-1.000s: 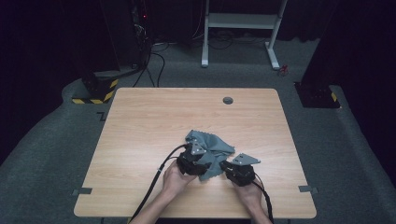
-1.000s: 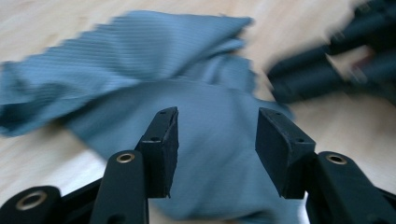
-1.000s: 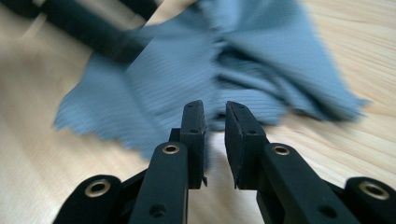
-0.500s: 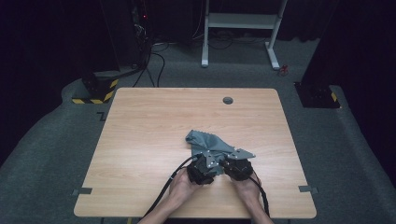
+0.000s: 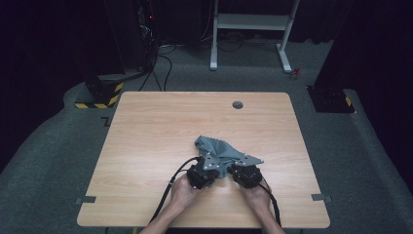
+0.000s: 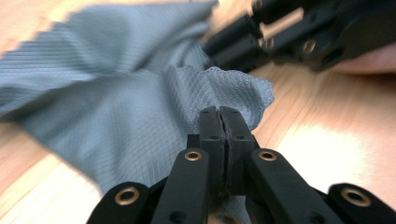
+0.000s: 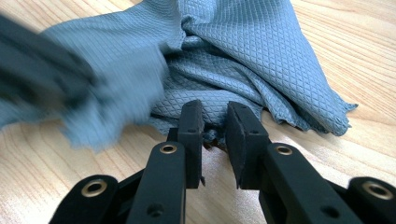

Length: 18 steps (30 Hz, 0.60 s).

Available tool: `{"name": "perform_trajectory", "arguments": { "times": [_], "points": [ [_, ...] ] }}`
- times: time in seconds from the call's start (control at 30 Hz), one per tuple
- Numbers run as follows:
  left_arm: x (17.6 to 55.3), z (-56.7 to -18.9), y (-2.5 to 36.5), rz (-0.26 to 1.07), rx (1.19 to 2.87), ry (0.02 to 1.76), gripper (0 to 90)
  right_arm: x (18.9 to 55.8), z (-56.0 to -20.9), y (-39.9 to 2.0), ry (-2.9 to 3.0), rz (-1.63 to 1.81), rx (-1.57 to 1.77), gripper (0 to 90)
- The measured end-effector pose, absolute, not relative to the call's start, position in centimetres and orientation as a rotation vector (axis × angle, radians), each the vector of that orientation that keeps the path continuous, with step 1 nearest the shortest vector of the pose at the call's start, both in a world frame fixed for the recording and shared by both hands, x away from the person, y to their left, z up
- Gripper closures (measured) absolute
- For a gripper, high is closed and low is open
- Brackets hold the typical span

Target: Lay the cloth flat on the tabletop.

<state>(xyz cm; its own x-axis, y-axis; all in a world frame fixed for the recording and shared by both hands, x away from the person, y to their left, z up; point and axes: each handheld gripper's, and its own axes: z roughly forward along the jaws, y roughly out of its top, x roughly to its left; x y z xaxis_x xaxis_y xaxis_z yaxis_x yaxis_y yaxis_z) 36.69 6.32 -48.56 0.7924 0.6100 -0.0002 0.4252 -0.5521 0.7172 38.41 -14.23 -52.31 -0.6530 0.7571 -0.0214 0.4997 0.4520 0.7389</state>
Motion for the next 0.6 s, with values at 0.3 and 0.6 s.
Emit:
{"name": "perform_trajectory", "arguments": {
  "times": [0.3,0.6],
  "points": [
    [35.4,-47.9,12.1,0.403,2.096,0.931,88.1,38.4,-52.3,-14.2,2.361,1.028,1.063,76.9],
    [33.9,-51.0,13.5,0.349,2.07,1.019,87.5,38.2,-52.3,-14.3,2.373,1.059,1.062,66.4]
  ]
}}
